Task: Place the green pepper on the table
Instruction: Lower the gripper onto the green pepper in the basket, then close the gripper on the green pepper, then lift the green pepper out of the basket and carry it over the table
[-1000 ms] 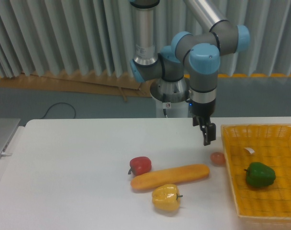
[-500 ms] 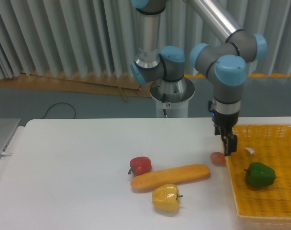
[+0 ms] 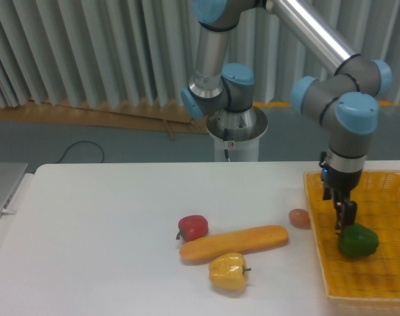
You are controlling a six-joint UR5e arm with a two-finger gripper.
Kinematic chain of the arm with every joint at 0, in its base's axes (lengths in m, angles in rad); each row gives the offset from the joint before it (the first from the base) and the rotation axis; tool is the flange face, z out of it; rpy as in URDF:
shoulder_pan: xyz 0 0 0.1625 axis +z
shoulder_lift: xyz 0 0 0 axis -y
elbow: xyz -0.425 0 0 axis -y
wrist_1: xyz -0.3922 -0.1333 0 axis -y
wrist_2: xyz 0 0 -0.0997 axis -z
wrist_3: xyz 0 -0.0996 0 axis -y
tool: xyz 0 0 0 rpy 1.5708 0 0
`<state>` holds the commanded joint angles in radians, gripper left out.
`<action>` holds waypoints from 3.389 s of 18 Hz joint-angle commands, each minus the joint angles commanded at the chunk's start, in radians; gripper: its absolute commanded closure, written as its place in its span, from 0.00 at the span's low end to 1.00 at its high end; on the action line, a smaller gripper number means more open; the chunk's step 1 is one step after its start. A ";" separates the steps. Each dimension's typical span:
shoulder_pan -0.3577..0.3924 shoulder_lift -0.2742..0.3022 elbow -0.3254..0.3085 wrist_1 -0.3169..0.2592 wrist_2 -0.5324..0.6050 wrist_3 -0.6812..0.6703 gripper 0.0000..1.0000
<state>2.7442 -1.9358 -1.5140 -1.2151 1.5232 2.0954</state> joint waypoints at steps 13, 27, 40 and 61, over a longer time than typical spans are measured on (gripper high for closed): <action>0.012 -0.089 0.024 0.083 0.066 0.092 0.00; -0.015 -0.143 0.018 0.137 0.078 0.091 0.00; -0.001 -0.137 0.017 0.135 0.103 0.115 0.38; -0.142 0.037 0.017 -0.082 0.095 -0.240 0.57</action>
<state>2.6018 -1.8993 -1.4972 -1.2975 1.6184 1.8549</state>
